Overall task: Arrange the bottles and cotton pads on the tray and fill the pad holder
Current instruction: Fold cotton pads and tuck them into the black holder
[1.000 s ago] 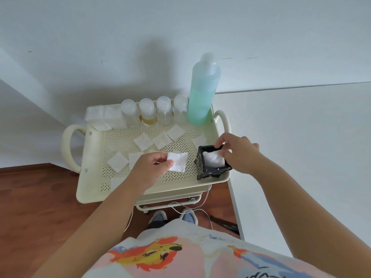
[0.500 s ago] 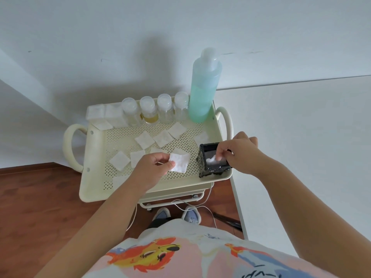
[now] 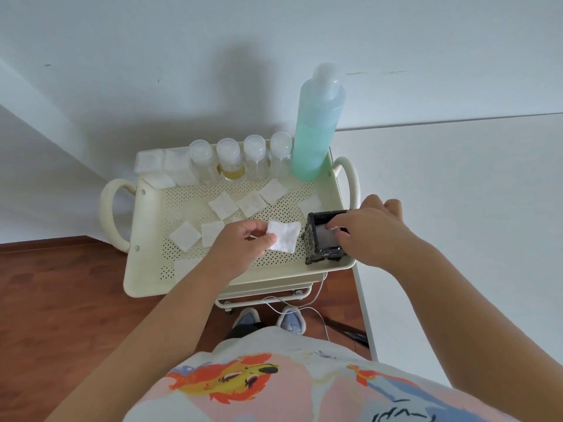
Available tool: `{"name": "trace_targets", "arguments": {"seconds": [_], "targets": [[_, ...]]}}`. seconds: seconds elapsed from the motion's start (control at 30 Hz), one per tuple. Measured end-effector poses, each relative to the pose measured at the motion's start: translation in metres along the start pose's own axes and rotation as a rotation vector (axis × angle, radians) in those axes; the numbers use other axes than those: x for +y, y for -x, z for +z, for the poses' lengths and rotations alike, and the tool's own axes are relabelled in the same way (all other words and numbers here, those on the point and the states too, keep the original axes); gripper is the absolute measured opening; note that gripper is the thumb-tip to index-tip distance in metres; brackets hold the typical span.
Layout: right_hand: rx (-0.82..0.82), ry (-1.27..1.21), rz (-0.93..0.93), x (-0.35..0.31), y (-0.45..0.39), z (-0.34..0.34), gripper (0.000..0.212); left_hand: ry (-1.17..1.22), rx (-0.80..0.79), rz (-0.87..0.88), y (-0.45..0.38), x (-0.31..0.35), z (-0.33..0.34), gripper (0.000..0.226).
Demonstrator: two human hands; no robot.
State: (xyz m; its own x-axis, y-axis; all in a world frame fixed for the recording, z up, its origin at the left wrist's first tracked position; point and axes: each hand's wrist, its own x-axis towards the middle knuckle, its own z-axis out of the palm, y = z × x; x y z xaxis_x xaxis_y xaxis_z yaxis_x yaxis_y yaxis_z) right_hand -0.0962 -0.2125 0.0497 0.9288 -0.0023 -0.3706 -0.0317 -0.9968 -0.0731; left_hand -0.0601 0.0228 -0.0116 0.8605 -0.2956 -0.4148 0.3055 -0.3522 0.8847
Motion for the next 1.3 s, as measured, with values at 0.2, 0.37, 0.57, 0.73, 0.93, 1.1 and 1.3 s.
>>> {"name": "trace_targets", "arguments": {"seconds": [0.2, 0.37, 0.57, 0.73, 0.93, 1.1, 1.3], "targets": [[0.32, -0.532, -0.041, -0.003, 0.016, -0.024, 0.013, 0.295, -0.086, 0.058, -0.001, 0.029, 0.009, 0.009], [0.211, -1.044, 0.027, -0.005, 0.005, -0.015, 0.031, 0.375, -0.154, 0.035, -0.006, 0.05, 0.035, 0.011], [0.237, -0.768, 0.173, 0.012, 0.002, 0.01, 0.014, 0.11, 0.066, 0.077, -0.011, 0.043, 0.027, 0.009], [0.183, -0.562, 0.161, 0.001, -0.002, 0.028, 0.017, 0.058, 0.132, -0.006, -0.015, 0.021, 0.004, 0.01], [0.238, -0.313, 0.074, -0.002, -0.007, 0.032, 0.018, 0.032, 0.106, -0.043, -0.009, 0.001, -0.004, 0.012], [0.277, -0.295, 0.057, 0.004, -0.001, 0.017, 0.018, -0.053, 0.066, -0.059, -0.004, -0.007, -0.016, 0.014], [0.361, -0.367, 0.073, 0.008, -0.009, -0.02, 0.01, -0.159, 0.09, -0.122, -0.009, -0.021, -0.035, 0.011]]}}
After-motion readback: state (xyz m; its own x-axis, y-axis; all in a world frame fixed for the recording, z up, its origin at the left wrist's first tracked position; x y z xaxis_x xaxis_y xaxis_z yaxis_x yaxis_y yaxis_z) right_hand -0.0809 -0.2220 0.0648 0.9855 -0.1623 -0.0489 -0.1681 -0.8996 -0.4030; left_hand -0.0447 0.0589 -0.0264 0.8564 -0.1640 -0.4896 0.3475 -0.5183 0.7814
